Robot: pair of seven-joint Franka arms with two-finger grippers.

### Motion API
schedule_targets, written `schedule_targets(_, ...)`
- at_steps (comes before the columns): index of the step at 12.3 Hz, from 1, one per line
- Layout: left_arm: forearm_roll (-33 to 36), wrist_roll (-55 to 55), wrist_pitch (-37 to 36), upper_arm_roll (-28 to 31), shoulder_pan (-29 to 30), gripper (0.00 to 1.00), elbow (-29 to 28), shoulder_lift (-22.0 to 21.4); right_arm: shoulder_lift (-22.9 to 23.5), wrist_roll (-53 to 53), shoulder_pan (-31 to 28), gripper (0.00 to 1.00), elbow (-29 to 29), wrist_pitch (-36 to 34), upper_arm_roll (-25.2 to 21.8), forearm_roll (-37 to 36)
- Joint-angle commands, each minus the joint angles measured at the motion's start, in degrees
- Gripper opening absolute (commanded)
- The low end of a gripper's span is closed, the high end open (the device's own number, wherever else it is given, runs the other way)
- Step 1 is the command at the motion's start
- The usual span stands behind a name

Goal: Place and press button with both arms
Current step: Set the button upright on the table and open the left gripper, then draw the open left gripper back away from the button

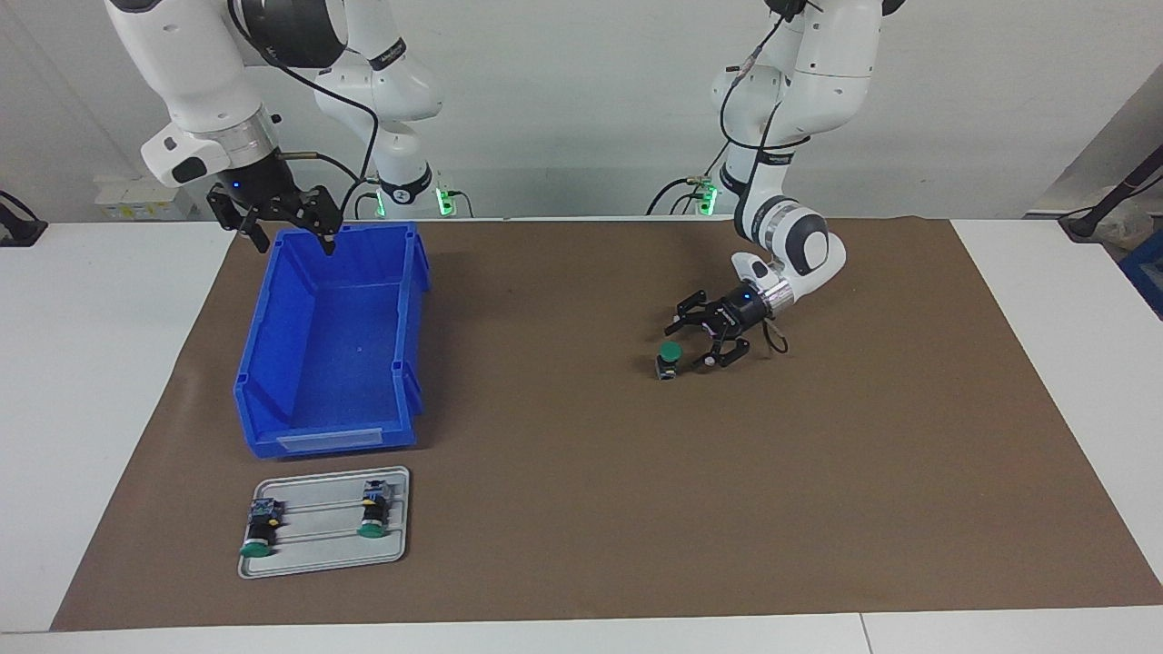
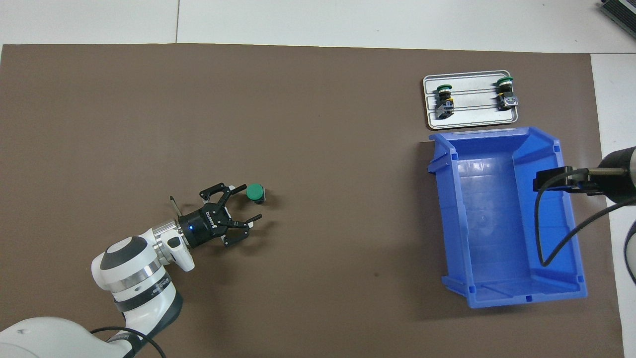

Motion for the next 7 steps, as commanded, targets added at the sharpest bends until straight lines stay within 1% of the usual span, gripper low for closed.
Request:
schedule_targets(1, 6.9, -1.4, -0.6, -0.3, 4.3, 0.88, 1.0, -0.5, -0.7, -1.1, -0.3, 0.99, -0.5, 0.0, 0.2, 0.0)
schedule_targets(5, 12.1, -7.5, 1.3, -0.2, 7.4, 0.88, 4.4, 0.6, -0.7, -1.1, -0.3, 0.99, -0.4, 0.0, 0.2, 0.0)
schedule_targets(7, 17.1, -11.5, 1.2, -0.2, 9.8, 0.88, 6.7, 0.9, -0.7, -1.1, -0.3, 0.99, -0.5, 0.0, 0.2, 0.0)
